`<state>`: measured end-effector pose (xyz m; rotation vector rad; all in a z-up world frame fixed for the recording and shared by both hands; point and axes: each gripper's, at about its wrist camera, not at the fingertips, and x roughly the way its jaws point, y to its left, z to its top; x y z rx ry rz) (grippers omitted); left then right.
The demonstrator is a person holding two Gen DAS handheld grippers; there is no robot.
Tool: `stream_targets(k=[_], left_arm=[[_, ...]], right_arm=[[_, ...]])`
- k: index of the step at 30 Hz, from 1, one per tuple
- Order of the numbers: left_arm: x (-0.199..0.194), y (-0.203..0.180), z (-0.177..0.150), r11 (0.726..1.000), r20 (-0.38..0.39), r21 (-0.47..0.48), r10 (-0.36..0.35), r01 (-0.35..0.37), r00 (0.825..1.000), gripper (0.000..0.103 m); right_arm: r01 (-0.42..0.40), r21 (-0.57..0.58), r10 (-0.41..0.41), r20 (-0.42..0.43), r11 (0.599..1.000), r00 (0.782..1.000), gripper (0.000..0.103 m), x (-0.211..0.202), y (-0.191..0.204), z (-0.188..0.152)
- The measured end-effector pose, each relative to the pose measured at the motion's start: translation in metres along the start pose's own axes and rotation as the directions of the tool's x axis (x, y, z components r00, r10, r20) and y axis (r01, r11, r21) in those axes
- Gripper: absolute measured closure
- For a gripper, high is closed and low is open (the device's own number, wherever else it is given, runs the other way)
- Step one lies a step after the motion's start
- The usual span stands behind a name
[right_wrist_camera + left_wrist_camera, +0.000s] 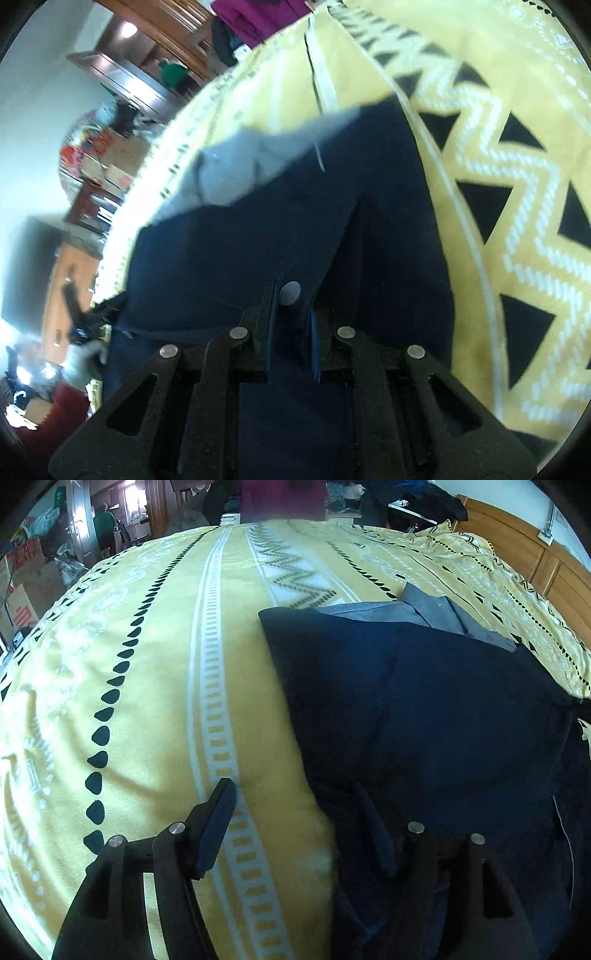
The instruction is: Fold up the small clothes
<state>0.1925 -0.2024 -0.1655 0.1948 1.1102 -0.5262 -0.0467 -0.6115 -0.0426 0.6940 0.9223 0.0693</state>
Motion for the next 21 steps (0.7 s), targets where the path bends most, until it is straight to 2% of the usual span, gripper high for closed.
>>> stream_targets(k=[2, 4, 6, 8, 10, 12, 16, 19, 21], left_arm=[[-0.002, 0.001, 0.003, 1.000, -0.006, -0.027, -0.012, 0.011, 1.000, 0.030], [-0.009, 0.009, 0.004, 0.998, -0.005, -0.065, -0.010, 0.010, 1.000, 0.030], [-0.025, 0.021, -0.002, 0.993, 0.022, -0.112, 0.026, -0.023, 0.999, 0.031], [-0.040, 0.036, -0.012, 0.984, 0.031, -0.156, 0.093, -0.088, 0.995, 0.034], [-0.051, 0.047, -0.023, 0.974, 0.027, -0.193, 0.128, -0.120, 0.991, 0.034], [-0.061, 0.047, -0.030, 0.975, 0.030, -0.191, 0.120, -0.112, 0.992, 0.035], [-0.079, 0.006, -0.035, 0.999, 0.086, -0.051, 0.019, -0.015, 0.996, 0.034], [-0.080, -0.025, -0.039, 0.999, 0.056, 0.035, -0.014, 0.012, 0.998, 0.034], [-0.080, -0.032, -0.045, 0.999, 0.043, 0.029, -0.027, 0.026, 0.999, 0.034]], right_arm=[[-0.022, 0.035, 0.022, 0.017, 0.999, 1.000, 0.086, -0.006, -0.006, -0.002], [-0.015, 0.027, 0.014, 0.048, 1.000, 0.999, 0.076, -0.018, -0.004, -0.007], [-0.023, 0.019, 0.022, 0.075, 1.000, 0.997, 0.056, -0.028, -0.002, -0.013], [-0.028, 0.026, 0.026, 0.086, 0.999, 0.996, 0.050, -0.034, -0.002, -0.016], [-0.030, 0.038, 0.026, 0.094, 0.999, 0.995, 0.050, -0.038, -0.003, -0.020], [-0.023, 0.044, 0.018, 0.102, 0.999, 0.995, 0.050, -0.039, -0.002, -0.020], [-0.029, 0.062, 0.022, 0.110, 0.998, 0.994, 0.050, -0.038, -0.001, -0.023], [-0.033, 0.071, 0.025, 0.115, 0.997, 0.993, 0.050, -0.036, -0.002, -0.026], [-0.038, 0.074, 0.029, 0.119, 0.997, 0.992, 0.050, -0.035, -0.003, -0.028]])
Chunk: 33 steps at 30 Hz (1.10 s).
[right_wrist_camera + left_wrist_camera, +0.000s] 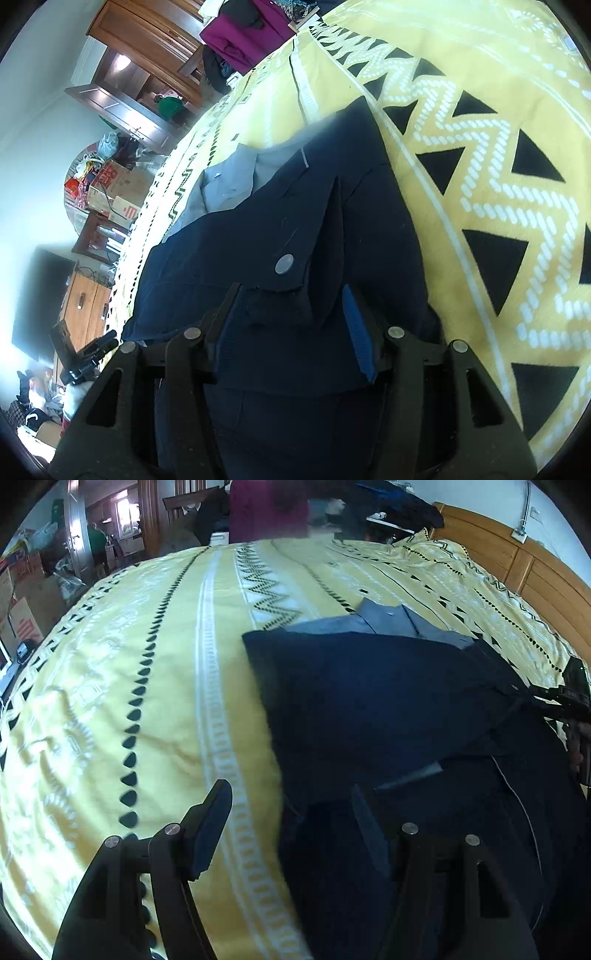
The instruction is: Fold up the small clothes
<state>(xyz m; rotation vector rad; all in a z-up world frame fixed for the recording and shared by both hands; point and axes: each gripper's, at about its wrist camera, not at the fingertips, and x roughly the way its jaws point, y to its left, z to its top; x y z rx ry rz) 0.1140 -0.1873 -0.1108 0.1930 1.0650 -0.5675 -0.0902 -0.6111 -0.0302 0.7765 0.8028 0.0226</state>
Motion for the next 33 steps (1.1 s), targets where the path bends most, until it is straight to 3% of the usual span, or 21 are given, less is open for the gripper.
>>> stream_targets(k=[3, 6, 8, 11, 13, 16, 19, 21, 24, 26, 30, 33], left_arm=[[0.011, -0.011, -0.006, 1.000, -0.035, -0.002, 0.019, -0.019, 0.999, 0.034], [0.026, -0.007, -0.011, 0.996, -0.053, -0.016, 0.083, -0.084, 0.995, 0.034], [0.033, 0.014, -0.012, 0.984, -0.058, -0.103, 0.142, -0.148, 0.988, 0.029], [0.032, 0.038, -0.024, 0.970, -0.030, -0.232, 0.065, -0.070, 0.997, 0.022], [0.033, 0.033, -0.026, 0.973, -0.027, -0.214, 0.077, -0.081, 0.997, 0.022], [0.030, 0.033, -0.026, 0.974, -0.031, -0.207, 0.083, -0.088, 0.996, 0.022], [0.025, 0.031, -0.028, 0.973, -0.029, -0.215, 0.075, -0.080, 0.997, 0.022], [0.020, 0.036, -0.028, 0.974, -0.039, -0.212, 0.077, -0.083, 0.996, 0.022], [-0.005, 0.035, -0.034, 0.974, -0.043, -0.195, 0.110, -0.117, 0.993, 0.026], [-0.035, 0.036, -0.044, 0.975, -0.025, -0.201, 0.095, -0.098, 0.995, 0.026], [-0.090, 0.033, -0.080, 0.978, -0.009, -0.207, -0.011, 0.009, 1.000, 0.026], [-0.122, 0.027, -0.119, 0.962, 0.001, -0.251, -0.114, 0.110, 0.994, 0.026]], right_arm=[[-0.002, 0.004, 0.002, 0.005, 1.000, 1.000, 0.050, 0.000, -0.002, -0.002], [0.010, -0.008, -0.010, 0.007, 1.000, 1.000, 0.050, -0.001, 0.000, -0.004], [0.038, -0.033, -0.038, 0.020, 0.999, 0.999, 0.049, -0.008, 0.005, -0.003], [0.078, -0.122, -0.067, 0.087, 0.990, 0.994, 0.051, -0.026, 0.025, 0.002], [0.070, -0.188, -0.050, 0.108, 0.980, 0.993, 0.052, -0.028, 0.040, 0.008], [0.014, -0.253, -0.008, 0.024, 0.967, 1.000, 0.054, 0.005, 0.053, 0.017], [-0.006, -0.266, -0.031, -0.135, 0.964, 0.990, 0.058, 0.059, 0.045, 0.015], [0.017, -0.286, -0.055, -0.125, 0.958, 0.991, 0.070, 0.058, 0.042, 0.015], [0.045, -0.264, -0.083, -0.136, 0.964, 0.987, 0.069, 0.025, 0.046, 0.013], [0.027, -0.284, -0.068, -0.135, 0.958, 0.989, 0.065, -0.018, 0.050, -0.002], [0.018, -0.259, -0.060, -0.153, 0.966, 0.986, 0.049, -0.099, 0.040, -0.051], [0.056, -0.194, -0.095, -0.199, 0.979, 0.975, 0.047, -0.144, 0.013, -0.100]])
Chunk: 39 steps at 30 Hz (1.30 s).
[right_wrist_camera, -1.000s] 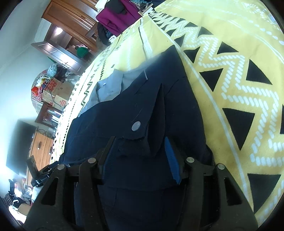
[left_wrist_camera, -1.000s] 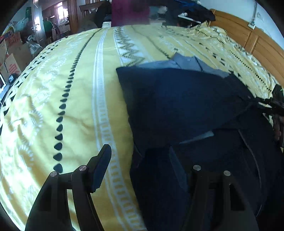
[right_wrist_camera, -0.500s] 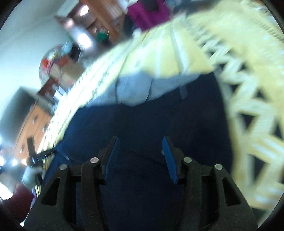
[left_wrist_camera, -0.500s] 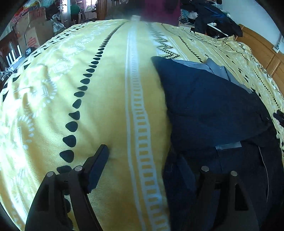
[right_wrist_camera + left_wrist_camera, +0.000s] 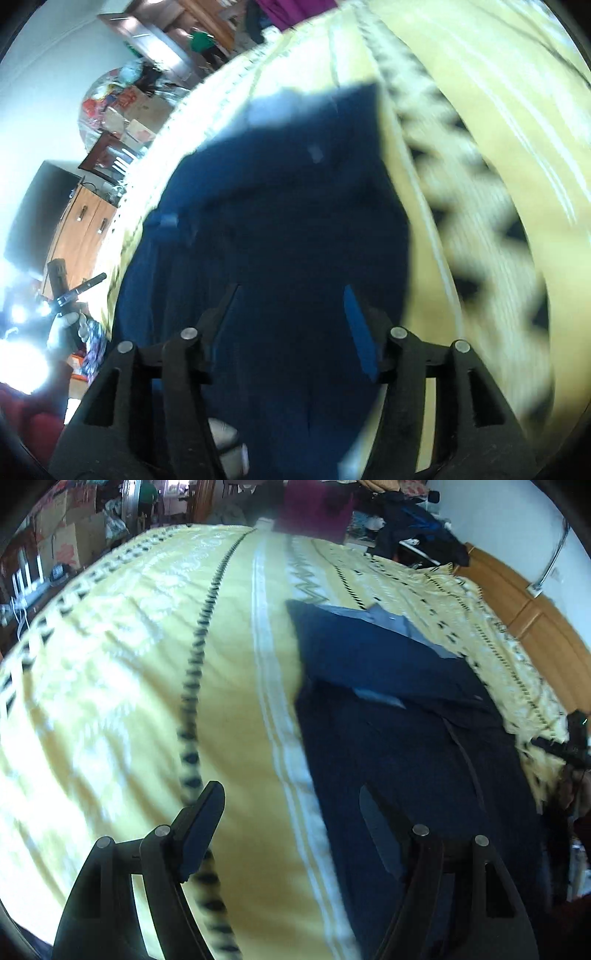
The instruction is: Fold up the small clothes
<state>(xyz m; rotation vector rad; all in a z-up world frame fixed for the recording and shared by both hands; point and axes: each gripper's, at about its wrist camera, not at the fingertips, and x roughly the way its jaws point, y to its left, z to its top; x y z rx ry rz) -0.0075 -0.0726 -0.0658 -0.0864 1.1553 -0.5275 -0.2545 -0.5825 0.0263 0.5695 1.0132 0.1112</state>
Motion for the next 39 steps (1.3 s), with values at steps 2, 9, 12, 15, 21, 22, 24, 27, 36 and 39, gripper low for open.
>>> stream_targets(k=[2, 9, 12, 15, 21, 22, 24, 27, 36, 39], left_arm=[[-0.011, -0.001, -0.026, 0.998, -0.014, -0.033, -0.063, 0.062, 0.998, 0.026], [-0.014, -0.017, -0.097, 0.980, -0.127, -0.060, -0.197, 0.190, 0.972, 0.026], [-0.015, -0.020, -0.110, 0.979, -0.164, -0.047, -0.202, 0.197, 0.966, 0.026], [-0.018, -0.017, -0.120, 0.978, -0.171, -0.065, -0.208, 0.200, 0.963, 0.026], [-0.014, -0.028, -0.129, 0.967, -0.205, -0.050, -0.253, 0.248, 0.945, 0.032], [-0.010, -0.033, -0.129, 0.966, -0.226, -0.042, -0.258, 0.256, 0.939, 0.032], [-0.001, -0.036, -0.129, 0.968, -0.277, -0.040, -0.250, 0.249, 0.928, 0.037], [0.011, -0.036, -0.132, 0.969, -0.307, -0.058, -0.247, 0.241, 0.919, 0.044], [-0.016, -0.052, -0.114, 0.920, -0.137, -0.154, -0.380, 0.359, 0.915, 0.089], [-0.050, -0.057, -0.079, 0.867, 0.043, -0.156, -0.472, 0.473, 0.880, 0.089]], right_arm=[[0.019, 0.042, -0.017, -0.042, 0.999, 0.999, 0.047, -0.006, -0.010, -0.029], [-0.003, 0.137, 0.025, -0.162, 0.991, 0.987, 0.046, -0.003, -0.018, -0.098], [-0.002, 0.094, 0.018, -0.169, 0.996, 0.985, 0.040, 0.002, -0.009, -0.105], [-0.005, 0.108, 0.024, -0.183, 0.994, 0.983, 0.039, 0.005, -0.005, -0.098], [-0.008, 0.067, 0.024, -0.250, 0.998, 0.968, 0.039, 0.019, 0.007, -0.098], [-0.007, 0.062, 0.023, -0.259, 0.998, 0.966, 0.039, 0.023, 0.009, -0.097], [-0.003, 0.054, 0.017, -0.267, 0.999, 0.964, 0.039, 0.028, 0.014, -0.096], [0.004, 0.055, 0.011, -0.264, 0.998, 0.964, 0.053, 0.036, 0.018, -0.101], [-0.175, 0.062, 0.175, 0.019, 0.983, 0.984, 0.096, -0.042, 0.043, -0.068], [-0.216, 0.024, 0.211, 0.129, 0.976, 0.969, 0.096, -0.074, 0.057, -0.035]])
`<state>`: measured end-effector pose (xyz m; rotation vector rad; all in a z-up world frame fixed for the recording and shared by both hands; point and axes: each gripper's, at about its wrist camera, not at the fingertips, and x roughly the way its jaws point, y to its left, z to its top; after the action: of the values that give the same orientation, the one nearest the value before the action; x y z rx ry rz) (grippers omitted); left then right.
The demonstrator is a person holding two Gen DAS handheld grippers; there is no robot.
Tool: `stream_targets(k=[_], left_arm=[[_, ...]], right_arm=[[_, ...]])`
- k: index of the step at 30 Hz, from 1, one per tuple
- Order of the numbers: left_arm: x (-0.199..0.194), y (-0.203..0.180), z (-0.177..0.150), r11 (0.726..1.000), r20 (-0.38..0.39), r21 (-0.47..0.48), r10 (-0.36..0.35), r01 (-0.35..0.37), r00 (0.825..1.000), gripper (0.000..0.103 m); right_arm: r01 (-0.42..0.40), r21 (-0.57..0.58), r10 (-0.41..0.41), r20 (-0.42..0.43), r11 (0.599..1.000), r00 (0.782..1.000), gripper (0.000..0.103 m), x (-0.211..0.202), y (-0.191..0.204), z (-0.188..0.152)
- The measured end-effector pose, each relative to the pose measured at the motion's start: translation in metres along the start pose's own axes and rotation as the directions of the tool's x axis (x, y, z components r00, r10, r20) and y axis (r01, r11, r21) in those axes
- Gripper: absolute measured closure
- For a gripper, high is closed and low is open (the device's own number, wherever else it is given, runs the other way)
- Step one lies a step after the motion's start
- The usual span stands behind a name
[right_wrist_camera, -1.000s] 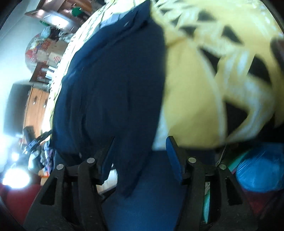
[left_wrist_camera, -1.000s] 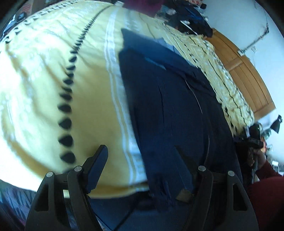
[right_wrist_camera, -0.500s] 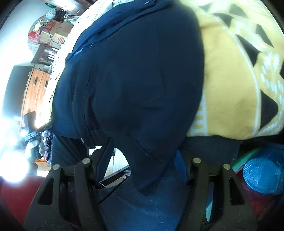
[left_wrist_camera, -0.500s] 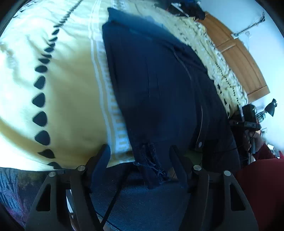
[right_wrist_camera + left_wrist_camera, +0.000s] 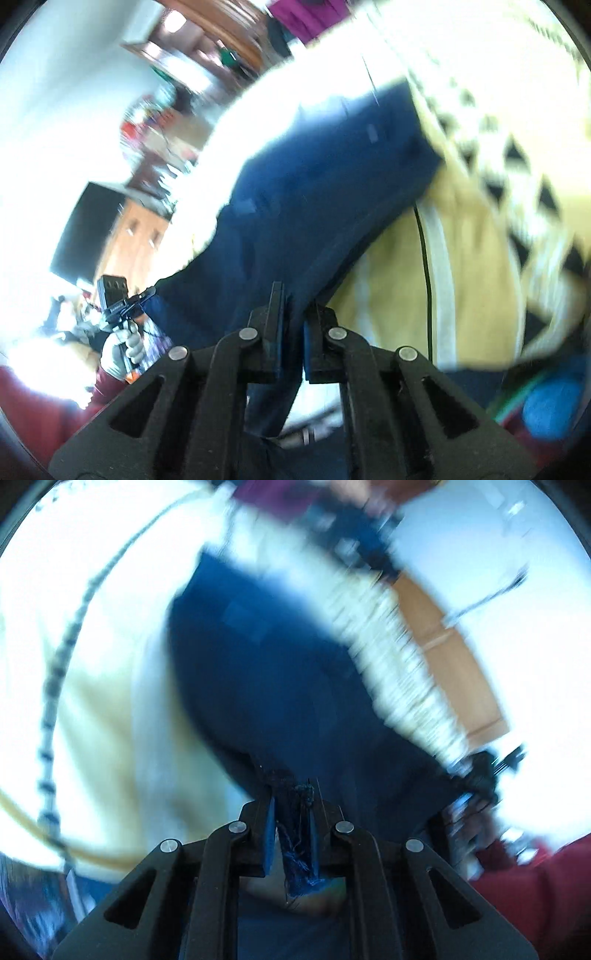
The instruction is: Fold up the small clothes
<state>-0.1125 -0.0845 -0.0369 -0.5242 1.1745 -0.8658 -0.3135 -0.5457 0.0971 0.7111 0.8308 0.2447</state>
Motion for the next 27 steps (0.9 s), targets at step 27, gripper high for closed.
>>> stream_targets(k=[27], left_arm=[[0.258, 0.159, 0.365, 0.959, 0.017, -0.204, 0.204, -0.196, 0.979, 0.052]], right_arm=[[0.231, 0.161, -0.225, -0.058, 0.960, 0.973, 0.094, 0.205, -0.179, 0.257]])
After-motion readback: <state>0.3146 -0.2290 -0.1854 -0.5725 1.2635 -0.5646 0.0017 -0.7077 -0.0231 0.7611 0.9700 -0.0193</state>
